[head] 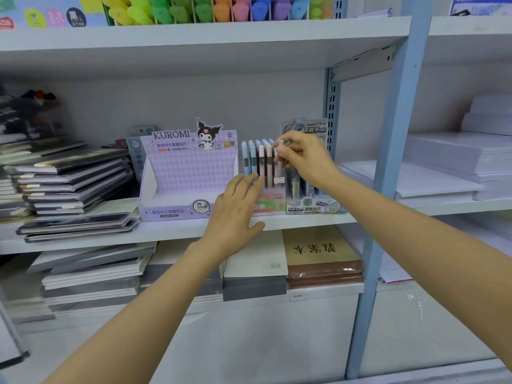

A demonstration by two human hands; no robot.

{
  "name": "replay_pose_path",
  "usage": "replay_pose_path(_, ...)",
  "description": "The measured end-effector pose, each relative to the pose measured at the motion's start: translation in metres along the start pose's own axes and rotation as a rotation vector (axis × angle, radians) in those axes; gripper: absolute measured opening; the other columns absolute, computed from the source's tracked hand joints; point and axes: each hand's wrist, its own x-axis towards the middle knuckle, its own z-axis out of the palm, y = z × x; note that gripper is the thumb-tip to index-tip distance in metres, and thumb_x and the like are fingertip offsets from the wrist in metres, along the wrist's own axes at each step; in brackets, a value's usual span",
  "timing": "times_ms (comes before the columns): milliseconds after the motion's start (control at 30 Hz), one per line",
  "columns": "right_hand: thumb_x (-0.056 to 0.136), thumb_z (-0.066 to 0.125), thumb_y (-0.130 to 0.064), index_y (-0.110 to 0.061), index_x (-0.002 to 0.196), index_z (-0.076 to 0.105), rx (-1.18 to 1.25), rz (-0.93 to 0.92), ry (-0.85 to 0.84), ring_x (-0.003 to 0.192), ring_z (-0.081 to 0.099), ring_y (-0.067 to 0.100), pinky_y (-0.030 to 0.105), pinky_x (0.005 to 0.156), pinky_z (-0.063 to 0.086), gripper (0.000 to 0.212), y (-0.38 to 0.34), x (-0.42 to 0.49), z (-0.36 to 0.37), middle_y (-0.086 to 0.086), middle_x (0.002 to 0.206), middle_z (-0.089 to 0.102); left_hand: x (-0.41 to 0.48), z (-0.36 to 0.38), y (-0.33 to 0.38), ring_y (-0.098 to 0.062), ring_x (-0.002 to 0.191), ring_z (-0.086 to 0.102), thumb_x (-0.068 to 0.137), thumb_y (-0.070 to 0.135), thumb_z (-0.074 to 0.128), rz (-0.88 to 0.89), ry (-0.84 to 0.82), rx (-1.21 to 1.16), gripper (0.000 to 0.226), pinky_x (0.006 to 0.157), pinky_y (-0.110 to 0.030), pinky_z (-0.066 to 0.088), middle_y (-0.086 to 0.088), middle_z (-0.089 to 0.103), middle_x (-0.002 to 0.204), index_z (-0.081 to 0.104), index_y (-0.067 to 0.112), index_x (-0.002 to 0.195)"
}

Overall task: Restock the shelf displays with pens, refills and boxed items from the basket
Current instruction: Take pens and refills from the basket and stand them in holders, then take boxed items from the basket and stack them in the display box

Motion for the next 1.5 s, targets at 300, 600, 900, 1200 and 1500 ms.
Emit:
replay_pose_path(300, 0.089, 0.067, -0.015, -0.013, 0.118, 0.063, -0.223, -0.086, 0.2, 0.102, 0.051, 0.014, 0.036, 0.085, 0.051, 0.03, 0.007, -0.018, 0.02, 0.0, 0.111, 0.048, -0.004, 0.0, -0.001, -0.02, 0.149, 0.007, 0.091, 0.029, 0.061, 0.028, 0.033, -0.115, 0.082, 0.118, -0.04, 0.021, 0.0, 0.016, 0.161, 0.012, 0.015, 0.155)
replay_pose_path(600, 0.096, 0.056, -0.014, -0.011, 0.101, 0.063, 0.099, -0.157, -0.235, 0.065, 0.061, 0.01, 0.026, 0.061, 0.051, 0.009, 0.015, -0.121, 0.09, -0.003, 0.078, 0.063, -0.099, 0.071, -0.025, -0.024, 0.111, 0.049, 0.08, 0.0, 0.063, -0.057, 0.336, -0.269, 0.047, 0.094, -0.033, 0.041, -0.011, 0.055, 0.122, 0.055, 0.006, 0.126)
replay_pose_path(900, 0.098, 0.055, -0.024, -0.011, 0.1, 0.065, 0.028, 0.442, -0.907, 0.081, 0.065, 0.017, 0.031, 0.077, 0.053, 0.016, 0.143, -0.313, 0.221, 0.003, 0.092, 0.07, -0.3, 0.223, -0.055, -0.025, 0.123, 0.051, 0.091, 0.005, 0.057, -0.327, -0.318, -0.375, 0.045, 0.096, -0.035, 0.045, -0.005, 0.051, 0.139, 0.053, 0.015, 0.135)
replay_pose_path(1200, 0.085, 0.069, -0.039, -0.014, 0.139, 0.038, -0.349, 0.799, -1.234, 0.119, 0.05, 0.022, 0.036, 0.099, 0.045, 0.067, 0.217, -0.452, 0.252, 0.007, 0.138, 0.041, -0.42, 0.288, -0.032, -0.017, 0.147, -0.02, 0.103, 0.038, 0.034, -0.412, -0.835, -0.248, 0.063, 0.12, -0.028, 0.016, 0.004, -0.026, 0.155, -0.011, 0.03, 0.148)
replay_pose_path(1500, 0.085, 0.072, -0.029, -0.014, 0.093, 0.061, -0.145, 0.816, -1.057, 0.087, 0.062, 0.024, 0.03, 0.07, 0.047, 0.02, 0.228, -0.45, 0.247, 0.0, 0.088, 0.063, -0.406, 0.292, -0.013, -0.036, 0.14, 0.033, 0.096, 0.02, 0.056, -0.513, -0.573, -0.275, 0.046, 0.112, -0.048, 0.032, -0.013, 0.044, 0.148, 0.048, 0.009, 0.14)
